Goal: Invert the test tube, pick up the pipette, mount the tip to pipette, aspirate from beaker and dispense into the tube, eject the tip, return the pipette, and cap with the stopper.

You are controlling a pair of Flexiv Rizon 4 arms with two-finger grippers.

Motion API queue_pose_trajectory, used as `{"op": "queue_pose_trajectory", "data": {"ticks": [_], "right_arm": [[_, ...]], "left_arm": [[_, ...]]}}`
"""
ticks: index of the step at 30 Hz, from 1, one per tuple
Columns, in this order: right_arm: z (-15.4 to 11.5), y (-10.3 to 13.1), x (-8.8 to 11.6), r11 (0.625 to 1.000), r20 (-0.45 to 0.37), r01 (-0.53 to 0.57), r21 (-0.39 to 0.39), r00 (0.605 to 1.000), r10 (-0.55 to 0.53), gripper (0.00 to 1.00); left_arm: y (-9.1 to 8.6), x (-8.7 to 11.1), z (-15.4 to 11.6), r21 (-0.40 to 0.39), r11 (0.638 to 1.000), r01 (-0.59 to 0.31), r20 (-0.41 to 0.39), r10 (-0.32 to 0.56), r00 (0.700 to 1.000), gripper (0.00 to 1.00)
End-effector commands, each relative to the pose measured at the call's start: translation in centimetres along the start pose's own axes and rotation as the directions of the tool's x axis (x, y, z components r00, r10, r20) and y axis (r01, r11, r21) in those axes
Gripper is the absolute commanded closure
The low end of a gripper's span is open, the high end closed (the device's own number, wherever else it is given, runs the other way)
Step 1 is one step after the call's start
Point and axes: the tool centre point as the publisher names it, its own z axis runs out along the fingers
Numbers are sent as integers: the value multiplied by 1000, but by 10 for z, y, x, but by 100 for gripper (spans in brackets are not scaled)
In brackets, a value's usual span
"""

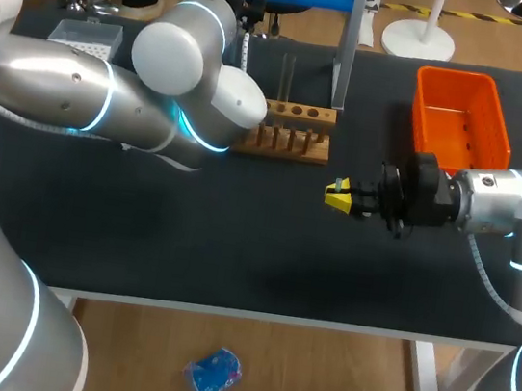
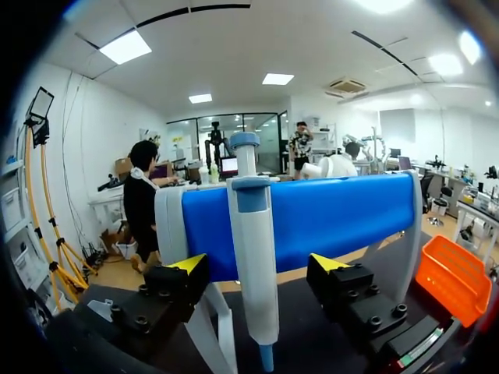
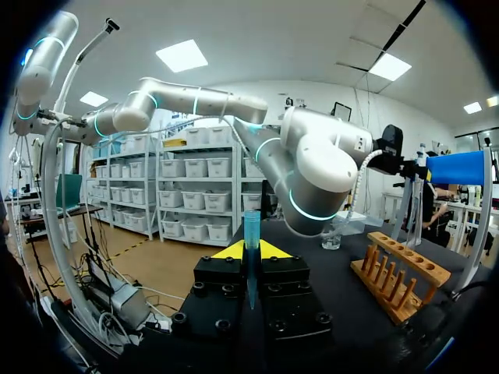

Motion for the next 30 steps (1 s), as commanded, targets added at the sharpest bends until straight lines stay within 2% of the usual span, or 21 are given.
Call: {"op": "queue_pose_trajectory", "data": {"ticks": [1, 6, 9, 10, 14, 16, 18, 19, 21, 22, 30], "right_arm": [[0, 1, 1, 1000, 2, 0, 2, 1000, 0, 100], [0, 1, 1, 1000, 2, 0, 2, 1000, 0, 100], [0, 1, 1, 1000, 2, 0, 2, 1000, 0, 100], [0, 1, 1, 1000, 2, 0, 2, 1000, 0, 100], [0, 1, 1, 1000, 2, 0, 2, 1000, 0, 100], [0, 1, 1, 1000, 2, 0, 2, 1000, 0, 100], [0, 1, 1, 1000, 2, 0, 2, 1000, 0, 100], [0, 1, 1, 1000, 2, 0, 2, 1000, 0, 100], [0, 1, 1, 1000, 2, 0, 2, 1000, 0, 100], [0, 1, 1, 1000, 2, 0, 2, 1000, 0, 100], [0, 1, 1, 1000, 2, 0, 2, 1000, 0, 100]], "left_arm": [[3, 0, 6, 4, 1000, 5, 0, -5, 1000, 22], [3, 0, 8, 3, 1000, 9, 5, -9, 1000, 29], [3, -1, 7, 2, 1000, 14, 14, -14, 1000, 41], [3, -1, 7, 2, 1000, 17, 18, -17, 1000, 49], [3, -1, 6, 0, 1000, 19, 23, -19, 1000, 58], [3, 0, 5, -3, 1000, 17, 29, -17, 999, 67], [3, 0, 5, -6, 1000, 19, 31, -18, 999, 82], [3, 0, 5, -10, 1000, 19, 36, -19, 999, 84], [3, 1, 4, -12, 1000, 20, 39, -20, 999, 98], [3, 1, 4, -13, 1000, 21, 40, -20, 999, 100], [-1, 3, -1, -17, 1000, 25, 46, -24, 999, 100]]}}
